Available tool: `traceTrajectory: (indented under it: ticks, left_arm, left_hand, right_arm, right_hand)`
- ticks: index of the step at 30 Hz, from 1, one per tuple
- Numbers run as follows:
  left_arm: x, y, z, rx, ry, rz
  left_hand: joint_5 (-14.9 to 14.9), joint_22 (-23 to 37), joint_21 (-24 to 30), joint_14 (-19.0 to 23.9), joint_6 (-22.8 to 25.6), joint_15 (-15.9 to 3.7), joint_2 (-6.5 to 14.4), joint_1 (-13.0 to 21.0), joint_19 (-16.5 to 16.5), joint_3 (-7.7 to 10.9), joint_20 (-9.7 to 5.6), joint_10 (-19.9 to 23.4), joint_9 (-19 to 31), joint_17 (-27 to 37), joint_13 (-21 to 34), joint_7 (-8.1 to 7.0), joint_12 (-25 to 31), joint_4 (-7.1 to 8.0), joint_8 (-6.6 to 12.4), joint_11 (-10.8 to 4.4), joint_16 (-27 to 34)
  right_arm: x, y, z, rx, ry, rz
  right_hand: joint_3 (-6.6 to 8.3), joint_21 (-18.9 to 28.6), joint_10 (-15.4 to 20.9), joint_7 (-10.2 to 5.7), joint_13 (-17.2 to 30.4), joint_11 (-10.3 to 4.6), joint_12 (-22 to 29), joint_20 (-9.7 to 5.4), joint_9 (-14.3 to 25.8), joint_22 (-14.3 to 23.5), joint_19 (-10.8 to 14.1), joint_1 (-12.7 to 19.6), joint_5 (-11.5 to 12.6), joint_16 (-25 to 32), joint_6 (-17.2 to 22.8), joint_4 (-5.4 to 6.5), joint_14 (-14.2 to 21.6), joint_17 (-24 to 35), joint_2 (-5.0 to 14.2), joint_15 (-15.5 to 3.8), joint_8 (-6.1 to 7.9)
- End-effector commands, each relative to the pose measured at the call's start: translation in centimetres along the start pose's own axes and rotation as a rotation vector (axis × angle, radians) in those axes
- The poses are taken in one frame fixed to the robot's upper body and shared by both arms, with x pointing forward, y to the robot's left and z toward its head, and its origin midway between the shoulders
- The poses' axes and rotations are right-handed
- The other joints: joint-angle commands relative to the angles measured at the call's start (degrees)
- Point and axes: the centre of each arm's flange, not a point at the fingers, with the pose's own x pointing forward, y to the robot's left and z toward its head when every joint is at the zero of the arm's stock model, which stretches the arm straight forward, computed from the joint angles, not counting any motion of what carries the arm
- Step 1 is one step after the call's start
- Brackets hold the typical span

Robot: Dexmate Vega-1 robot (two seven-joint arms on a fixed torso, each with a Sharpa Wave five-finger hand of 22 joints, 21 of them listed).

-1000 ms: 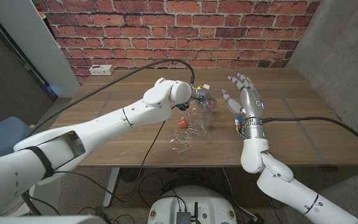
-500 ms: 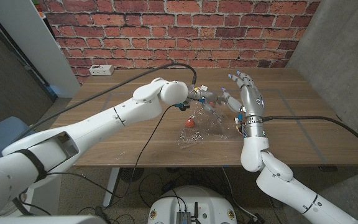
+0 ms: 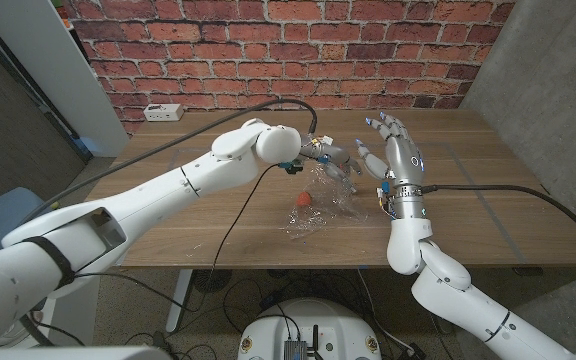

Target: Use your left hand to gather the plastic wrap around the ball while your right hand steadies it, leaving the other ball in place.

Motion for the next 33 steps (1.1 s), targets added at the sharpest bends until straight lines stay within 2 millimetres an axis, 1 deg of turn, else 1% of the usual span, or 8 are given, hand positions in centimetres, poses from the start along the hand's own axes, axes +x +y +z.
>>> traceTrajectory:
  ticks: [1,6,11,16,20,24,25,33]
  left_arm:
    - [-1.2,-0.3,0.4,0.112,0.079,0.042]
    - [-1.1,-0.4,0.1,0.071,0.037,-0.035]
    - [-1.9,-0.5,0.2,0.08,0.039,0.029]
    - [-3.6,-0.9,0.2,0.09,0.041,0.205]
    - [-4.9,-1.8,-0.3,0.063,-0.025,0.317]
    - [-6.5,-2.8,-0.9,0.072,-0.032,0.35]
    - [-6.7,-3.0,-1.0,0.081,-0.021,0.331]
    - [-8.6,-4.7,-1.4,0.115,0.026,0.275]
  left_hand:
    - [0.5,-2.2,-6.8,-15.5,-3.6,4.03,-0.6,-0.9,-15.4,-0.6,2.23,-5.8,0.2,-2.3,0.4,-0.65,-0.3,-0.86,-0.17,-0.21,-6.5]
    - [1.0,-4.0,-11.5,-24.9,-8.9,8.92,-1.9,-1.5,-22.7,-1.72,2.4,-12.0,0.2,-5.3,0.4,-1.74,-0.9,-1.18,-0.39,0.65,-7.1]
    - [1.2,-4.3,-13.1,-26.9,-9.7,8.7,-2.1,-1.9,-24.9,-2.19,2.39,-13.9,0.3,-6.5,0.0,-1.29,-0.9,-1.03,-0.09,1.09,-6.6]
    - [1.0,-4.3,-13.0,-19.2,-0.6,5.18,1.2,0.5,-21.0,-0.35,2.23,-7.4,0.3,-8.0,-0.8,-2.61,2.4,-1.86,2.77,-0.47,-4.1]
    - [0.5,-4.3,-12.4,-16.0,5.3,4.19,3.7,3.7,-17.2,1.88,2.06,-3.6,0.5,-8.4,-1.2,-1.57,3.7,-3.12,4.0,-1.6,-3.7]
    - [0.0,-4.4,-11.3,-11.1,12.0,1.47,4.7,9.4,-11.5,4.9,1.96,1.3,0.5,-8.7,-1.9,-0.99,5.1,-4.79,5.14,-3.22,-3.3]
    - [-0.1,-4.5,-11.3,-10.5,12.8,0.77,4.6,10.7,-10.7,5.53,2.02,2.1,0.5,-8.7,-2.0,-0.97,5.3,-4.97,5.15,-4.18,-3.3]
    - [0.0,-4.7,-11.2,-12.1,12.8,-0.02,4.2,15.1,-8.6,7.43,2.08,0.7,0.5,-8.8,-2.4,-1.4,4.3,-5.38,4.38,-4.05,-4.7]
  right_arm:
    - [0.2,0.0,0.3,-0.01,0.003,0.01]
    - [0.2,-0.2,0.5,-0.012,-0.007,0.019]
    - [0.1,-0.3,0.9,-0.014,-0.016,0.024]
    - [-0.1,-0.6,1.3,0.005,-0.02,0.033]
    - [-0.5,-0.7,1.8,0.026,-0.012,0.075]
    - [-1.2,-0.7,2.7,-0.001,0.015,0.147]
    - [-1.4,-0.7,2.9,-0.011,0.022,0.162]
    - [-2.3,-0.5,4.8,-0.076,0.066,0.244]
  right_hand:
    - [-0.18,0.4,0.4,0.11,0.1,0.05,0.4,0.12,0.1,0.2,0.6,-0.5,0.2,0.2,0.8,-0.21,0.7,0.1,-0.14,0.06,0.3]
    - [-0.28,0.4,0.4,0.07,0.1,-0.01,0.4,0.18,0.1,0.2,0.6,-0.7,0.2,0.2,0.8,-0.25,0.7,0.1,-0.2,0.09,0.29]
    - [-0.41,0.3,0.3,-0.05,0.1,0.0,0.3,0.27,0.1,0.2,0.5,-0.8,0.2,0.2,0.6,-0.27,0.7,0.1,-0.32,0.05,0.23]
    - [-0.29,0.3,0.3,-0.04,0.1,-0.05,0.3,0.31,0.1,0.2,0.5,-0.5,0.3,0.1,0.7,-0.65,0.6,0.0,-0.3,0.19,0.22]
    - [0.19,0.2,0.2,0.28,0.1,-0.11,0.2,0.36,0.2,0.2,0.4,0.5,0.4,-0.1,1.8,-1.38,0.5,-0.1,0.12,0.24,0.63]
    - [1.01,0.0,-0.3,0.08,0.1,-0.44,0.0,0.56,0.2,0.2,0.1,2.2,0.6,-0.5,1.8,-2.58,0.0,-0.3,0.59,0.53,0.5]
    - [1.12,0.0,-0.3,-0.04,0.1,-0.46,-0.1,0.55,0.2,0.2,0.1,2.4,0.6,-0.6,1.7,-2.77,0.0,-0.3,0.62,0.53,0.47]
    - [2.58,-0.5,-1.9,-1.51,0.1,-1.63,-0.6,0.63,0.2,0.2,-0.7,6.3,0.6,-1.7,1.3,-4.87,-1.7,-0.7,0.54,0.52,0.29]
